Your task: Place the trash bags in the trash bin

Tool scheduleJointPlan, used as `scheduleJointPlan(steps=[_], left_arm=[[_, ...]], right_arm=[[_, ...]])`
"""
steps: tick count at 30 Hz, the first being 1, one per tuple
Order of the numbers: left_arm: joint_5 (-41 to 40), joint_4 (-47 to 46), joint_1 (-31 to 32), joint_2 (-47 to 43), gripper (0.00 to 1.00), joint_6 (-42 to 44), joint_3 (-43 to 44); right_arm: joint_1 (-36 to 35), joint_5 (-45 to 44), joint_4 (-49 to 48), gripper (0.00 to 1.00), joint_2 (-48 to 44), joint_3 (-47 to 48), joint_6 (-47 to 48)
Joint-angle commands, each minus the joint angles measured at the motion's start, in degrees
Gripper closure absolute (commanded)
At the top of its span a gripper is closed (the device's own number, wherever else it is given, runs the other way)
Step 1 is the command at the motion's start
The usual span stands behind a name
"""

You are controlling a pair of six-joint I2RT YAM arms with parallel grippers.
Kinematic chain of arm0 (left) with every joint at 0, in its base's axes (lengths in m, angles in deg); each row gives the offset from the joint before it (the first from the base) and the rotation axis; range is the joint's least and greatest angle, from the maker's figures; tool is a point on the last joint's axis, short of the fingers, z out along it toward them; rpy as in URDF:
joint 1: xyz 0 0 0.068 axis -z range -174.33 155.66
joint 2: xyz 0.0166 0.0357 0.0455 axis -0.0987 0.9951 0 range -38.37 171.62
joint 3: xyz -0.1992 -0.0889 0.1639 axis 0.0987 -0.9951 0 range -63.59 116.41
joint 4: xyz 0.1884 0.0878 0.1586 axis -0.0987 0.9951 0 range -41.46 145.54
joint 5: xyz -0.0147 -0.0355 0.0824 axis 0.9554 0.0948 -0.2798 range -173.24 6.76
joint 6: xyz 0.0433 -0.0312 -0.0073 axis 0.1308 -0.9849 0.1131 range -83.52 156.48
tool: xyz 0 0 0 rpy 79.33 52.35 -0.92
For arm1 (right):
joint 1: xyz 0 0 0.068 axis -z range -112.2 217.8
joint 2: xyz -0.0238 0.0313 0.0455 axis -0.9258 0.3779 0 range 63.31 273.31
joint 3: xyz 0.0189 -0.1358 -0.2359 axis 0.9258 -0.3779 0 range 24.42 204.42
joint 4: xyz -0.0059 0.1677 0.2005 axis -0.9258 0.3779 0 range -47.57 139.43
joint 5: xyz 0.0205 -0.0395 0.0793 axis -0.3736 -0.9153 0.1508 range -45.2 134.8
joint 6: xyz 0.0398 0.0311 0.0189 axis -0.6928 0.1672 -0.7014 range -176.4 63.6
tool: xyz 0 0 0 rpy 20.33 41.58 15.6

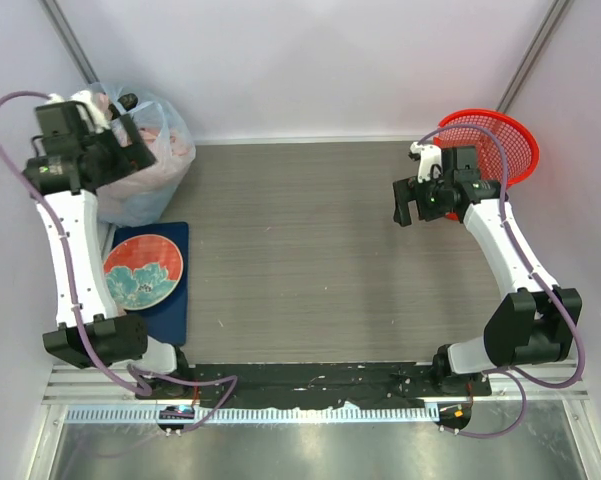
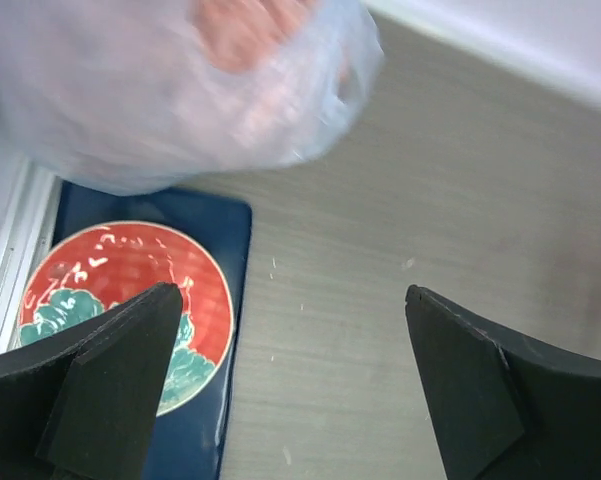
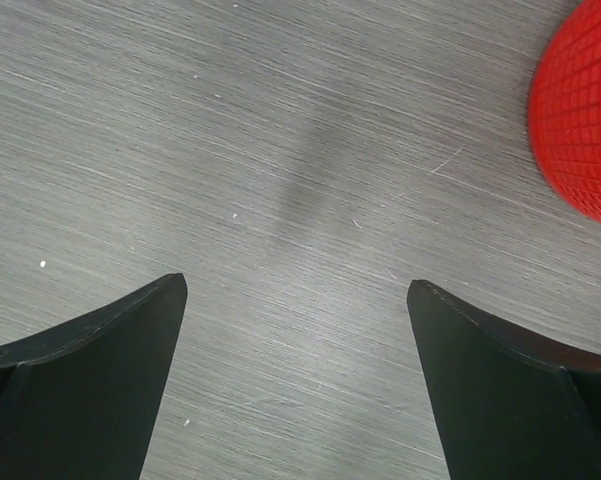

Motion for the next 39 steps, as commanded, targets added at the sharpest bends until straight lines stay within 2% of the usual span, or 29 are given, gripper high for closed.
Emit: scheduleJointPlan(steps=[1, 3, 7, 13, 15, 20, 21, 24, 31, 39], left_arm=[[8.93, -4.9, -10.06, 0.55, 0.0, -7.08, 7.58], [8.78, -9.8, -11.13, 2.66, 0.01, -10.33, 10.39], [9.83, -19.57, -13.86, 5.57, 0.05, -12.53, 10.41], [9.83, -35.4, -14.57, 10.4, 0.26, -11.67, 6.62], [10.01, -36.2, -14.57, 14.42, 0.35, -10.35, 9.42], [10.36, -36.73, -14.57, 22.44, 0.46, -8.67, 15.41], [10.45, -36.47, -14.57, 23.49, 0.52, -8.67, 17.07], [10.02, -35.33, -14.48, 28.32, 0.57, -9.02, 20.67], [4.66, -36.2, -14.13, 34.31, 0.58, -8.32, 24.64], [-1.58, -36.99, -10.0, 37.21, 0.6, -1.74, 26.05]], right_arm=[[-0.51, 3.17, -1.28, 0.0, 0.2, 2.26, -1.54], [-0.69, 3.61, -1.29, 0.0, 0.38, 2.18, -1.72], [-0.6, 3.79, -1.02, 0.0, 0.29, 1.74, -1.81], [-0.69, 3.44, -0.85, 0.0, -0.06, 0.33, -1.55], [-0.6, 3.44, -0.67, 0.0, 0.2, -0.02, -1.46], [-0.6, 2.83, -0.05, 0.0, 1.78, 0.42, -1.2], [-0.6, 2.83, 0.03, 0.0, 1.96, 0.68, -1.11], [-0.6, 2.3, 0.21, 0.0, 2.83, 1.21, -1.02], [-0.6, 1.51, 0.21, 0.0, 4.5, 1.91, -0.84], [-0.6, 0.19, 0.47, 0.0, 5.65, 2.53, -0.67]])
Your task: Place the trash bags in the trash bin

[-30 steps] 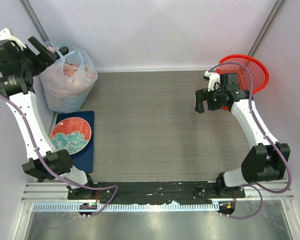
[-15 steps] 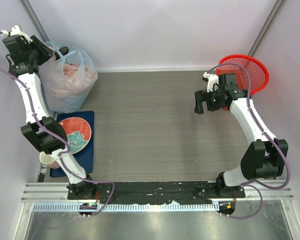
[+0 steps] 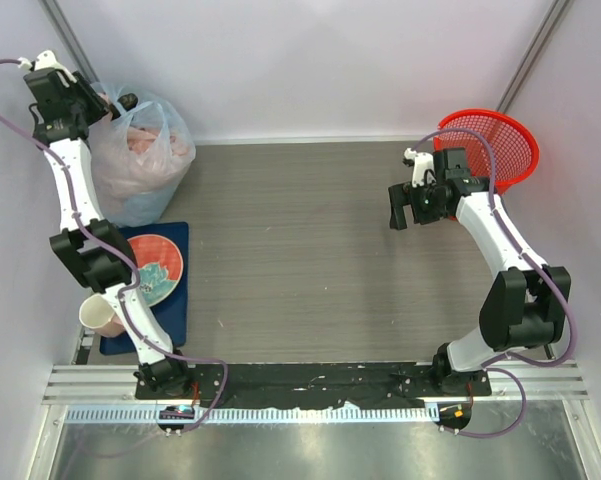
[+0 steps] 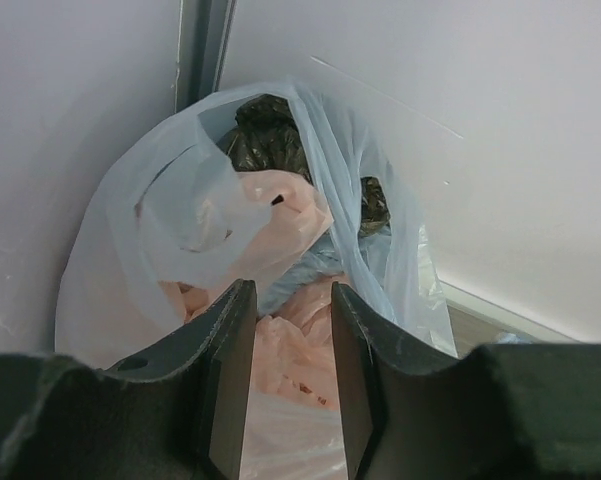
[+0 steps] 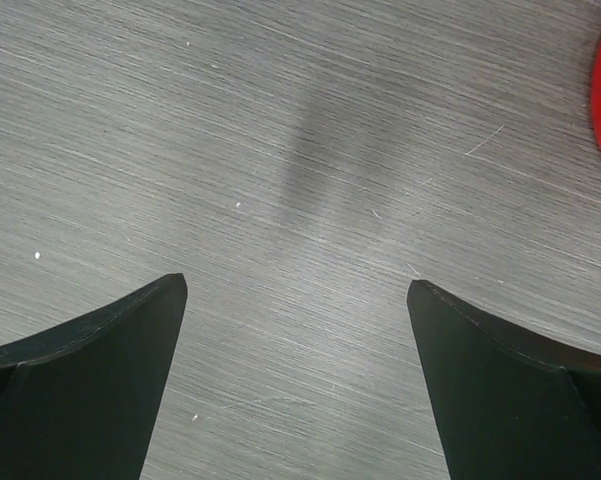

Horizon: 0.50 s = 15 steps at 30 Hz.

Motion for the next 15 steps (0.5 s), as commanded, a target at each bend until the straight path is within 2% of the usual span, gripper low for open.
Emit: scheduleJointPlan(steps=[1, 7, 11, 15], left_arm=[[-5.72, -3.86, 2.85, 0.86, 0.61, 4.89, 2.95], [-14.85, -4.21, 5.93, 1.66, 0.62, 9.02, 3.21], [-16.97, -3.69, 6.9, 2.01, 0.64, 11.83, 3.74], [-22.94, -2.28, 6.99, 2.01, 0.66, 13.6, 3.48]], right_arm=[[-0.25, -1.23, -0.31, 0.0, 0.43, 2.72, 0.34], [-0.25, -2.55, -0.23, 0.0, 0.78, 3.16, 0.51], [-0.34, -2.99, 0.04, 0.0, 0.78, 3.08, 0.78], [-0.25, -3.52, 0.04, 0.0, 0.16, 2.38, 0.95]])
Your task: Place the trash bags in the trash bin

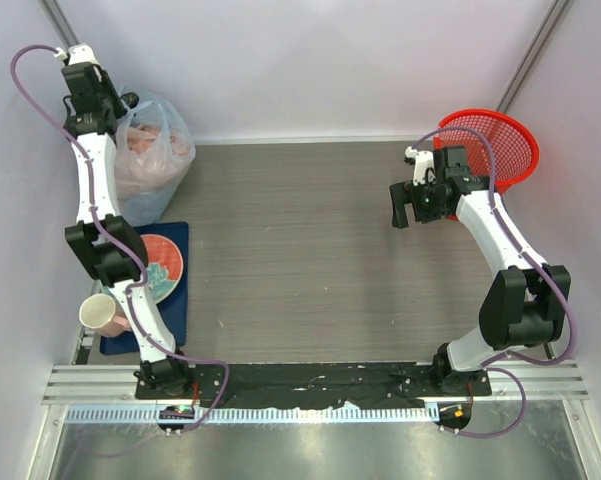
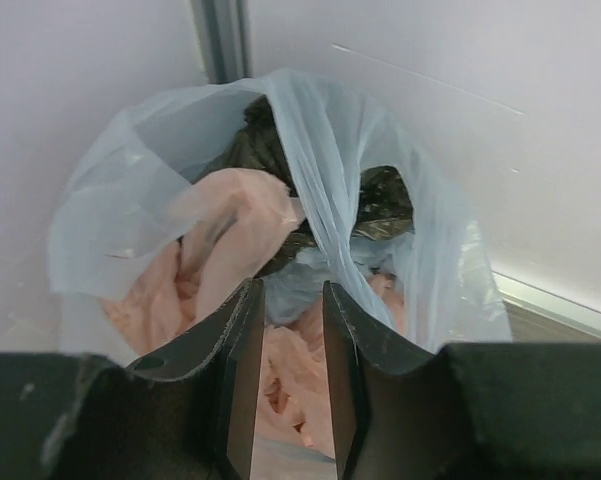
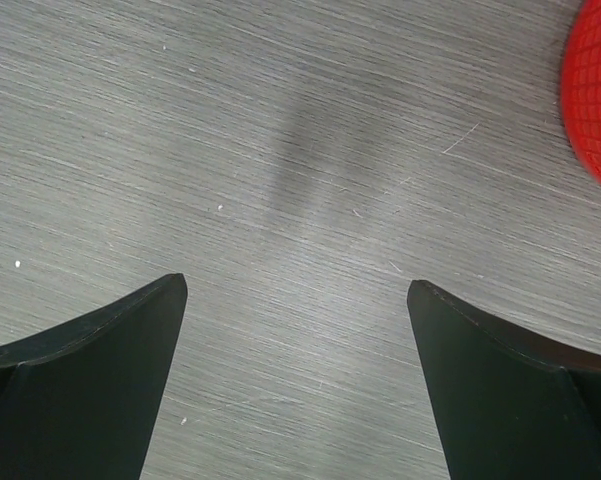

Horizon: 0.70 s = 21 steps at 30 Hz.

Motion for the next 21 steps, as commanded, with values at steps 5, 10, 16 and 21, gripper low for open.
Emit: scheduleJointPlan(steps=[5, 10, 16, 21], left_arm=[[-7.4, -5.15, -0.97, -2.52, 0.63, 3.6, -2.36], [-7.41, -8.41, -0.97, -0.95, 0.56, 6.24, -2.11], [-8.3, -11.65, -0.8, 0.55, 0.55, 8.8, -2.44], [-8.64, -12.64, -0.18, 2.47, 0.5, 10.99, -0.53]], right_arm=[[-0.34, -0.72, -0.14, 0.0, -0.71, 0.84, 0.71], [-0.34, -0.1, -0.14, 0.01, 0.08, 0.93, 0.36], [-0.25, -0.01, -0.23, 0.0, 0.17, 0.84, 0.19], [-0.34, -0.36, -0.23, 0.0, 0.34, 0.66, 0.19]])
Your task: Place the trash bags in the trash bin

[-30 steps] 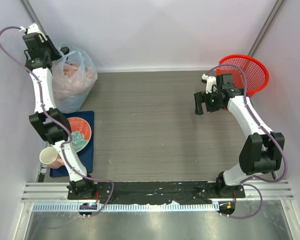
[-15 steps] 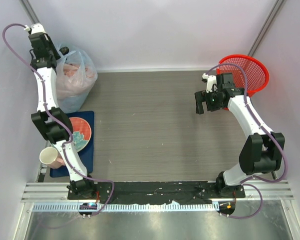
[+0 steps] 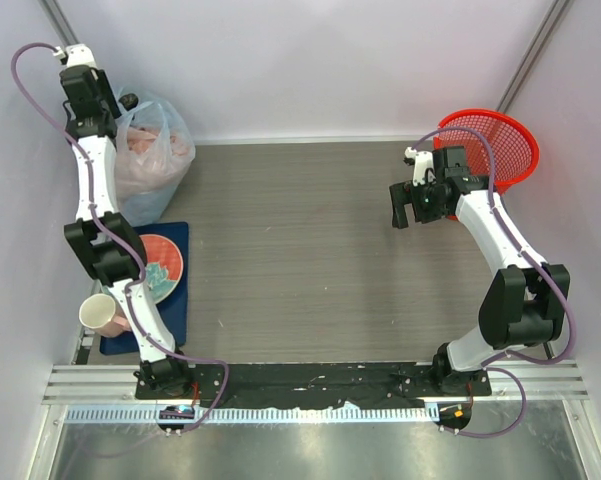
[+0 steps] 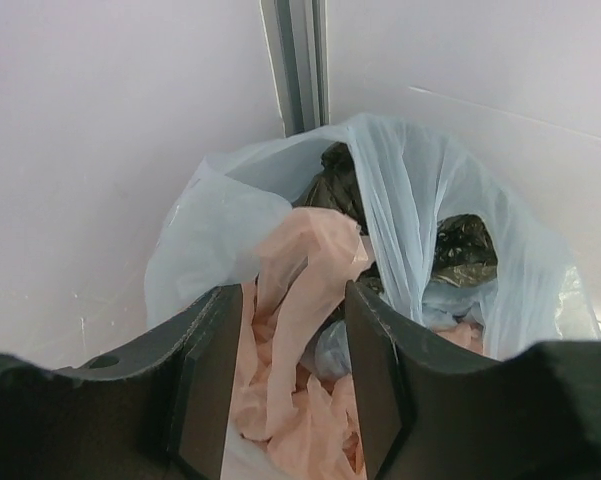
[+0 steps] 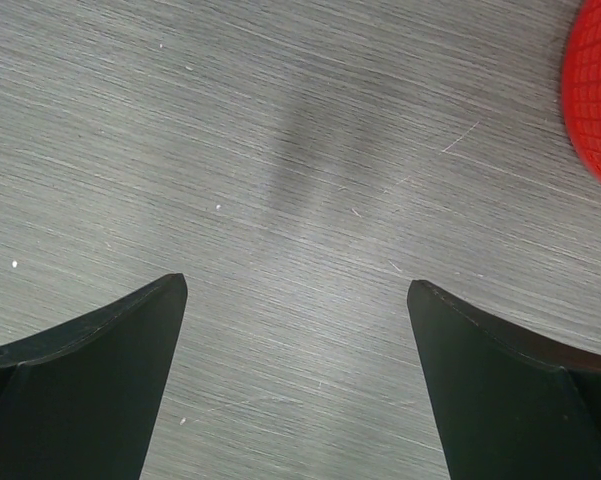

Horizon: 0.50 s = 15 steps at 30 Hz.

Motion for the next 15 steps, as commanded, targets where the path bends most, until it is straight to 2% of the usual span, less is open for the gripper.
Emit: scheduleJointPlan(steps=[1, 8, 12, 14, 15], left_arm=[[-1.84, -4.11, 0.56, 2.65, 0.5, 2.71, 3.02], [-7.82, -5.94, 1.53, 3.62, 0.52, 7.18, 1.01], [-9.58, -8.23, 1.88, 4.33, 0.46, 10.43, -0.66], [-10.37, -9.72, 2.41, 4.68, 0.51, 12.54, -1.11], [-10.38, -10.08, 2.41, 4.85, 0.59, 13.08, -0.85]], right_arm=[[-0.34, -0.08, -0.25, 0.0, 0.08, 0.93, 0.27], [-0.34, -0.61, -0.33, 0.0, 0.43, 1.1, 0.36], [-0.34, -0.61, -0.25, 0.0, 0.61, 1.02, 0.36], [-0.34, -0.61, -0.33, 0.0, 0.87, 1.19, 0.27], [-0.34, -0.61, -0.34, 0.0, 0.96, 1.28, 0.27]])
